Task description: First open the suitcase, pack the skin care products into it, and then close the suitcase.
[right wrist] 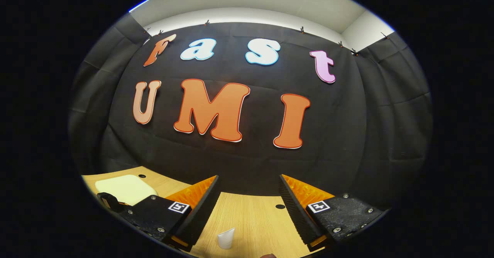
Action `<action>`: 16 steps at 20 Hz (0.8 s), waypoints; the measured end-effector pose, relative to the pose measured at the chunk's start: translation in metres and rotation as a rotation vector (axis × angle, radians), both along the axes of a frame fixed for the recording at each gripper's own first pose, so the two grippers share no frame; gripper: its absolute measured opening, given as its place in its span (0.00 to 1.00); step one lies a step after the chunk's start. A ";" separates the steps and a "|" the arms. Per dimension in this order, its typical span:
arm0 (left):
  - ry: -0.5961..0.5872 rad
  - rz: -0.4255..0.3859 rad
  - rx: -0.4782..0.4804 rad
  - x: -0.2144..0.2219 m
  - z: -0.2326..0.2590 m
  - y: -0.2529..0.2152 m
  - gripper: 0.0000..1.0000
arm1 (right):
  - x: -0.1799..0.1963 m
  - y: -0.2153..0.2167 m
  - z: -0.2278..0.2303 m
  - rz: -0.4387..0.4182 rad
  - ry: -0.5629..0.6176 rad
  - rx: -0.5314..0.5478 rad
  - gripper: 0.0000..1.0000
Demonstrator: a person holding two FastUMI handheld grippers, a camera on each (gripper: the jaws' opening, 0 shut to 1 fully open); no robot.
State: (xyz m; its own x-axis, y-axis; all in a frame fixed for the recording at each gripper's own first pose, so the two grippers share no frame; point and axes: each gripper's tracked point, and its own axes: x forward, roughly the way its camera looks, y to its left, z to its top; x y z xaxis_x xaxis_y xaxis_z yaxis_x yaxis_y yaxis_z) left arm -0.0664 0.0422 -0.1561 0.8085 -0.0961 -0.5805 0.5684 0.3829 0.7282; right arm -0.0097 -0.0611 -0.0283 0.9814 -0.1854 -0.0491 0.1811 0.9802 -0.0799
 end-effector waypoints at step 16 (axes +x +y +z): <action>0.030 0.279 -0.513 0.029 0.103 0.056 0.06 | 0.010 0.035 -0.035 0.073 0.110 0.019 0.96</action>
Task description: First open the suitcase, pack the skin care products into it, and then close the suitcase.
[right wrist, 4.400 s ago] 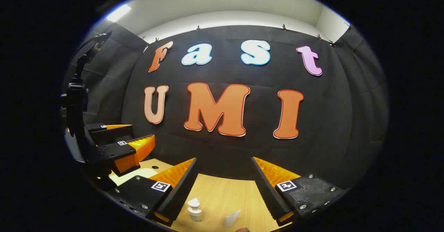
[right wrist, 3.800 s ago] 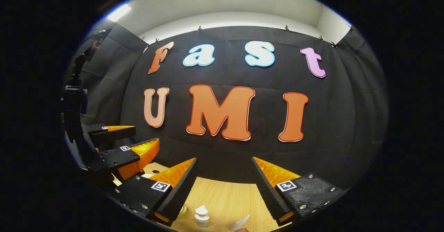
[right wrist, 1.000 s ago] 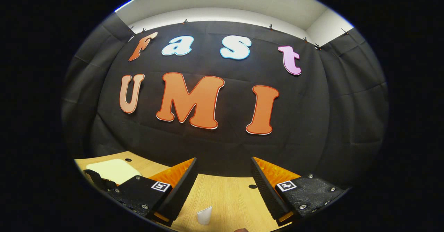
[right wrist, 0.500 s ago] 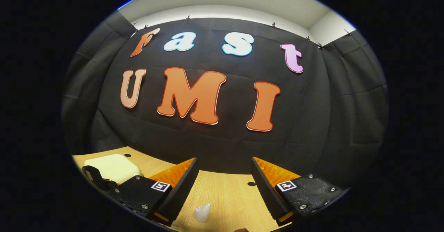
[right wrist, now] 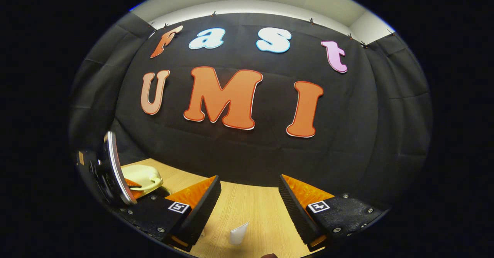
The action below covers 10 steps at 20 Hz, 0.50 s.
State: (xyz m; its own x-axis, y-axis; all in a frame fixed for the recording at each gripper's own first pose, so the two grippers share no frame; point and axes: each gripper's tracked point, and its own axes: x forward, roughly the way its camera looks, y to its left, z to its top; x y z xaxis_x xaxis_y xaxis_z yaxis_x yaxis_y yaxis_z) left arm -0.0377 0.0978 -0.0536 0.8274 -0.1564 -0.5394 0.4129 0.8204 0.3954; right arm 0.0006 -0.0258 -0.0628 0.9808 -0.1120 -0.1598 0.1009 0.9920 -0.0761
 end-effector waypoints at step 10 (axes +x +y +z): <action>0.001 0.199 -0.353 0.024 0.064 0.086 0.07 | 0.004 0.038 -0.016 0.060 0.065 -0.017 0.96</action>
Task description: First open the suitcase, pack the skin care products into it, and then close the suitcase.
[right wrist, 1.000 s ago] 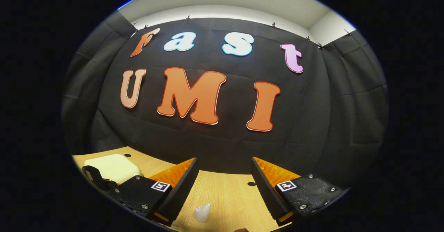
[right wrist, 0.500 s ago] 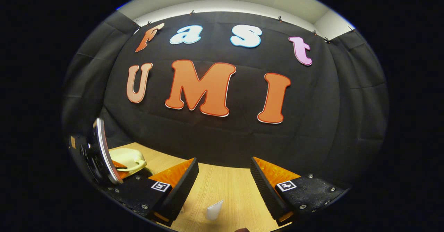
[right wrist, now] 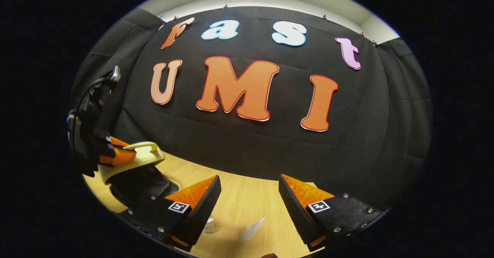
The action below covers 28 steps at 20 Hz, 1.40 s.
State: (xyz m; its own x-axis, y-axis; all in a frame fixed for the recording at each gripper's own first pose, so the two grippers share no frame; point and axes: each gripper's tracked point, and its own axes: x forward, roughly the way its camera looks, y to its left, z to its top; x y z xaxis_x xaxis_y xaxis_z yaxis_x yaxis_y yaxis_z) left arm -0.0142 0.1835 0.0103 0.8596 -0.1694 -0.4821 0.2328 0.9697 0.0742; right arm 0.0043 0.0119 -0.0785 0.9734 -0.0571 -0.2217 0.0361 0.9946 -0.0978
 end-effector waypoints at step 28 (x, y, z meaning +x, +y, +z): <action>0.293 0.603 -0.192 -0.022 -0.163 0.368 0.06 | 0.019 0.068 -0.031 -0.006 0.159 0.117 0.96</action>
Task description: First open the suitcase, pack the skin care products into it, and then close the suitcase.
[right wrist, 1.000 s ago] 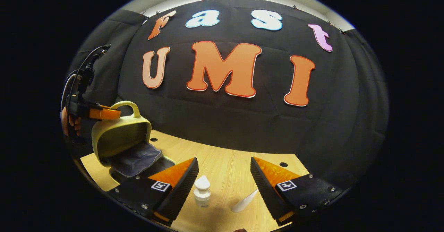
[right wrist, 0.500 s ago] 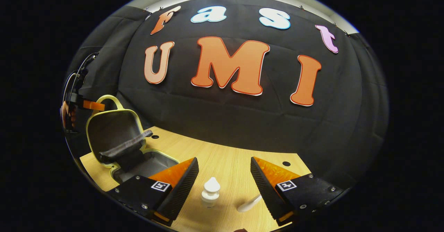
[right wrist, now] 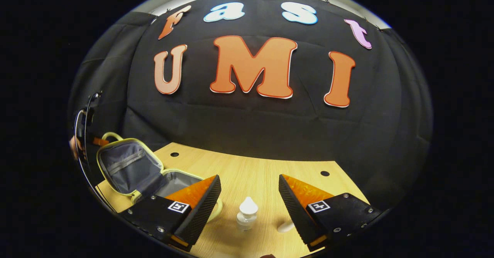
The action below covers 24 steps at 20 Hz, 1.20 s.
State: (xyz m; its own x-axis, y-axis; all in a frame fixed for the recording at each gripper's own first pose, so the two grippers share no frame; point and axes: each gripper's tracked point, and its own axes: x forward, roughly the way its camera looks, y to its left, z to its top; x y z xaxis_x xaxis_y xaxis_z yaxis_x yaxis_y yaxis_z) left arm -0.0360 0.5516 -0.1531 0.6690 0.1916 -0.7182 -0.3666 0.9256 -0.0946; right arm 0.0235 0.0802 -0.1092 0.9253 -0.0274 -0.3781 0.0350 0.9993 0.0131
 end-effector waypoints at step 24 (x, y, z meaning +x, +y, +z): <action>-0.160 -0.144 0.185 0.006 0.094 -0.115 1.00 | -0.010 -0.055 -0.013 -0.044 -0.044 -0.040 0.96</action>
State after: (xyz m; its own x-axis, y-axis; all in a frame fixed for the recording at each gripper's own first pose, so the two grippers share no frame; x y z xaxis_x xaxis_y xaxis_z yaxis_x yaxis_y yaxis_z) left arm -0.0305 0.4365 -0.0593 0.8009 0.2044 -0.5629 -0.2241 0.9739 0.0349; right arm 0.0131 0.0251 -0.1226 0.9385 -0.0827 -0.3351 0.0792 0.9966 -0.0241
